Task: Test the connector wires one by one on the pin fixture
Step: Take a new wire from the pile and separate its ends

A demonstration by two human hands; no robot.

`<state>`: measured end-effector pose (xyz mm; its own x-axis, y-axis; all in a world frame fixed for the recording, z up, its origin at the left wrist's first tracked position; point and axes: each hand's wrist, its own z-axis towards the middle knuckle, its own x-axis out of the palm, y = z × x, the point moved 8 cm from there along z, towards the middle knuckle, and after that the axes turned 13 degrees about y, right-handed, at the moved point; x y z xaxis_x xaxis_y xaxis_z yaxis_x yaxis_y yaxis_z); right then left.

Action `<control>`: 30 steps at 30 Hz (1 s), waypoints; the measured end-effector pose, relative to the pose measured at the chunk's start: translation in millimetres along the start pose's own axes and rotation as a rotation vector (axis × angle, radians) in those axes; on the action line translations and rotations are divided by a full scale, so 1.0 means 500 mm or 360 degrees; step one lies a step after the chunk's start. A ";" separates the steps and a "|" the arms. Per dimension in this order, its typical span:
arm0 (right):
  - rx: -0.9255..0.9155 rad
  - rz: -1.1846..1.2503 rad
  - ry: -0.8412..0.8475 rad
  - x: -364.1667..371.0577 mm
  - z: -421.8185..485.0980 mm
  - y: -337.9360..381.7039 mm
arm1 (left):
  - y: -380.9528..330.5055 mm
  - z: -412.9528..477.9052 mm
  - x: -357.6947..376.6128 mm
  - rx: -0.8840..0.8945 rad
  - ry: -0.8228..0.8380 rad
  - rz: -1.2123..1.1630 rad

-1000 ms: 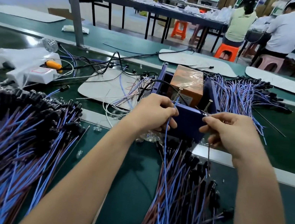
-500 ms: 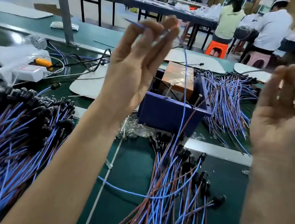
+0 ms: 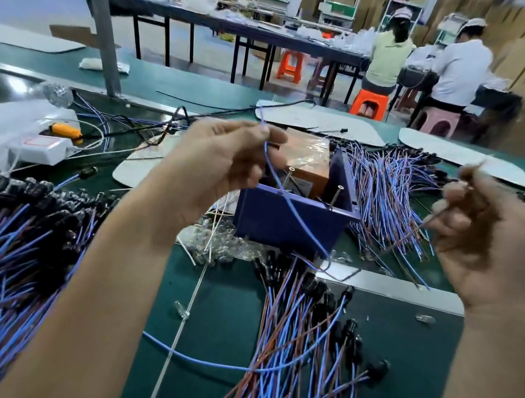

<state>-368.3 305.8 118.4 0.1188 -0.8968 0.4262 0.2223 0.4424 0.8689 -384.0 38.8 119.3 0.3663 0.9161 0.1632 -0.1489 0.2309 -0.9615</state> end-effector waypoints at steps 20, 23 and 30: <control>0.0527 -0.1298 0.0054 0.018 0.045 -0.201 | 0.183 0.032 0.001 -0.0626 0.0026 0.0646; 0.0524 -0.1287 0.0077 0.016 0.046 -0.199 | 0.185 0.034 -0.001 -0.0622 0.0019 0.0660; 0.0544 -0.1323 0.0073 0.010 0.047 -0.203 | 0.190 0.038 -0.002 -0.0625 0.0040 0.0665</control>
<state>-412.8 256.0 38.2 0.0884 -0.9217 -0.3776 -0.0451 -0.3824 0.9229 -416.0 66.0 31.9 0.3721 0.8942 -0.2490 0.0647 -0.2926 -0.9540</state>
